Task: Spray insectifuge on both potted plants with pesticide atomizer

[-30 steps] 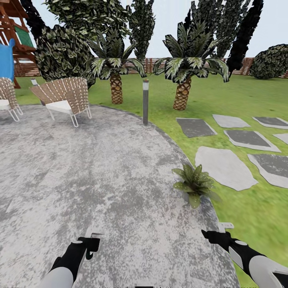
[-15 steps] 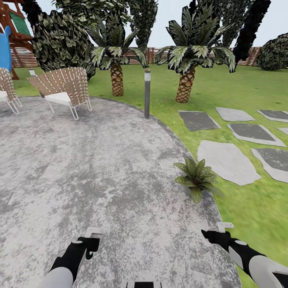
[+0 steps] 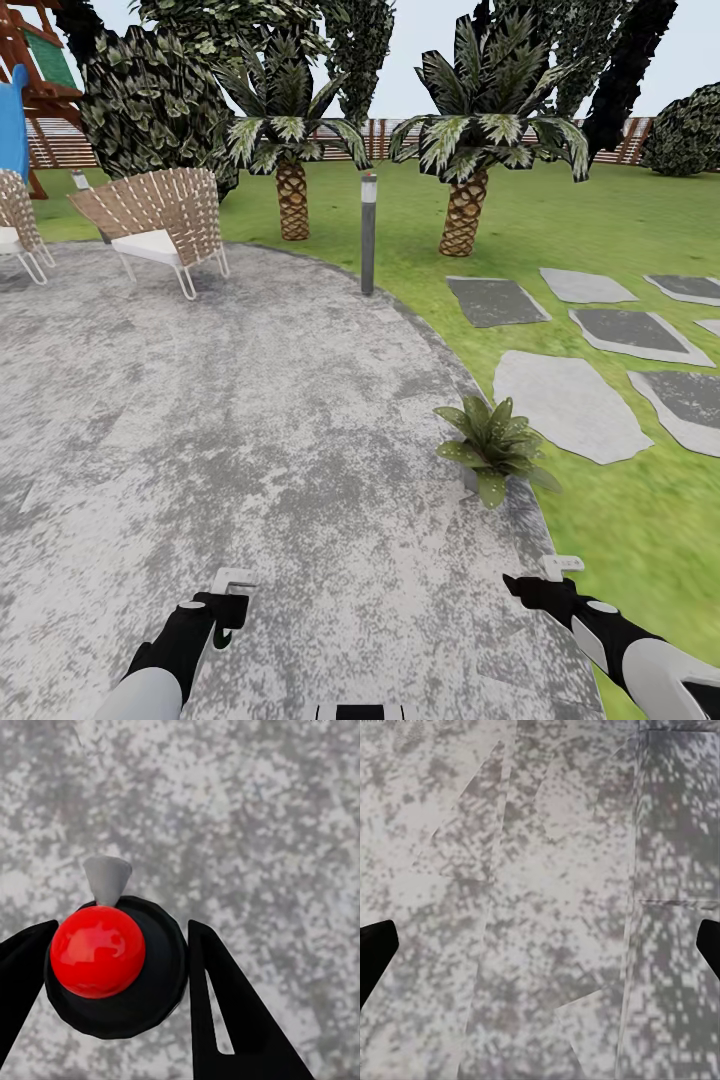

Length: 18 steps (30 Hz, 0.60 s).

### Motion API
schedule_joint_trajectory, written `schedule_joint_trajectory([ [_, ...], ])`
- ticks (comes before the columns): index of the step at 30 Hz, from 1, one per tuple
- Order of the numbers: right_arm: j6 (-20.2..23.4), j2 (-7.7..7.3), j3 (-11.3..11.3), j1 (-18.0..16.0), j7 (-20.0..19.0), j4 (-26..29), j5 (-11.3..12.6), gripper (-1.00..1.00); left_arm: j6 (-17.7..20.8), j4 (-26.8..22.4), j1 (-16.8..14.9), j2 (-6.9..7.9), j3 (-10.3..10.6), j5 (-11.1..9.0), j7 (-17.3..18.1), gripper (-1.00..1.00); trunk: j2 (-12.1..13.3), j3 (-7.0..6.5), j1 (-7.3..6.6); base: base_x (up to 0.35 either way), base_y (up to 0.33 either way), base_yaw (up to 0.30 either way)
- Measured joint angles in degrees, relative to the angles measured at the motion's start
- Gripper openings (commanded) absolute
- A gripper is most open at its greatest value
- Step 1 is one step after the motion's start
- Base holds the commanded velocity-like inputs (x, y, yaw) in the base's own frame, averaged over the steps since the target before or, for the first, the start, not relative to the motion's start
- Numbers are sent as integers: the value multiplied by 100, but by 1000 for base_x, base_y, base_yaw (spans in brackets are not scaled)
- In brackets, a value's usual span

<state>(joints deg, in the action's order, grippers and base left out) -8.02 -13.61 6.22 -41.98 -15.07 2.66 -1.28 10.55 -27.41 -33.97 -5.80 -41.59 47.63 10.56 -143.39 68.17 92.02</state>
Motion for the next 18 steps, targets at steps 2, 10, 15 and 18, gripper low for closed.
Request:
schedule_joint_trajectory([
  [2, -4, 0, 0, 0, 0, 0, 0, 100, 2, 0, 0, -3, 3, -2, 0, -100, 0, 0, 0, 0, 0, 0],
  [10, 0, 0, 1, 0, 0, 5, 8, 100, 8, 4, 0, -2, 5, -4, 1, -100, 0, 0, 0, 0, 0, 38],
  [15, -3, 1, 0, -1, 10, 2, 3, 100, 9, 7, 1, -7, 5, 2, 1, -100, 0, 0, 0, 0, 0, 224],
  [18, -1, 1, 0, -2, 37, -4, -4, 100, 9, 7, 1, -14, 5, 3, 2, -100, 0, 0, 0, 0, 0, 260],
])
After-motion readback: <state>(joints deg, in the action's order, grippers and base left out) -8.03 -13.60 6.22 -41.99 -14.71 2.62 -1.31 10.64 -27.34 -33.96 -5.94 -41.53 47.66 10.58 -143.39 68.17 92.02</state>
